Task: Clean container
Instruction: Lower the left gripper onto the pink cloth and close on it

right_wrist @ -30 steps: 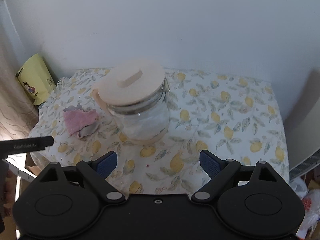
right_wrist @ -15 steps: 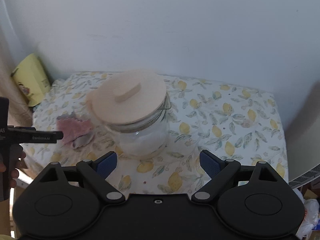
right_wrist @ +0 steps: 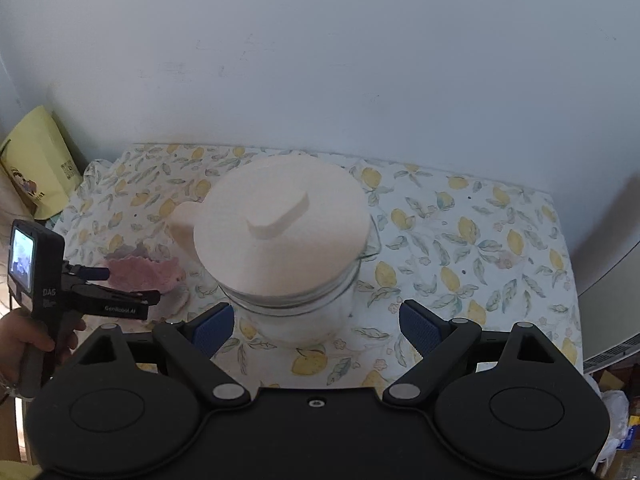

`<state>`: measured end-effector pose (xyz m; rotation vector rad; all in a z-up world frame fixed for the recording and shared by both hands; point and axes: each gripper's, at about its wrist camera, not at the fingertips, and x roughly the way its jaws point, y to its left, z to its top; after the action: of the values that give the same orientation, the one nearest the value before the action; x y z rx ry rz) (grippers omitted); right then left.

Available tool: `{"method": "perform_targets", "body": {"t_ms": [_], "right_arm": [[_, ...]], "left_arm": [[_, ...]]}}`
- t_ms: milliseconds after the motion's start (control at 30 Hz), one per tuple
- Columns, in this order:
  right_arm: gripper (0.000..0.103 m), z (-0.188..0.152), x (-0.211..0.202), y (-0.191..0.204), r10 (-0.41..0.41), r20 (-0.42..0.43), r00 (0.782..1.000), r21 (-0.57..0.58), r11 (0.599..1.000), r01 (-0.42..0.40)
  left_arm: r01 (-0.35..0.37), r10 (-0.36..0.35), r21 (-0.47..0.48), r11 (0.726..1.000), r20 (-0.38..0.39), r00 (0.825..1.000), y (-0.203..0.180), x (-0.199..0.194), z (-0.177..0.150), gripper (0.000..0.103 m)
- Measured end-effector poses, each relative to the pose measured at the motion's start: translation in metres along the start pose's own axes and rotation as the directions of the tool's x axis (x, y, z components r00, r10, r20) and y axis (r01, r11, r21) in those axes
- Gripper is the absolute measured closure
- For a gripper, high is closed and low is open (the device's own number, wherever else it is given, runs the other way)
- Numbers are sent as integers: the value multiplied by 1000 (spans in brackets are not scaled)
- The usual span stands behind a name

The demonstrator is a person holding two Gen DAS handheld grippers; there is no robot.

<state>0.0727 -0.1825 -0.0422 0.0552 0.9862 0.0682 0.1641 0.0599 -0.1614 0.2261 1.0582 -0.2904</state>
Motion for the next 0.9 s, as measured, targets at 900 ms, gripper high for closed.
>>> {"method": "perform_targets", "body": {"t_ms": [900], "right_arm": [[10,13,16,-1,61,-26,998,15,998,-61]], "left_arm": [[77,-53,160,984,-149,987,5,49,15,18]]}}
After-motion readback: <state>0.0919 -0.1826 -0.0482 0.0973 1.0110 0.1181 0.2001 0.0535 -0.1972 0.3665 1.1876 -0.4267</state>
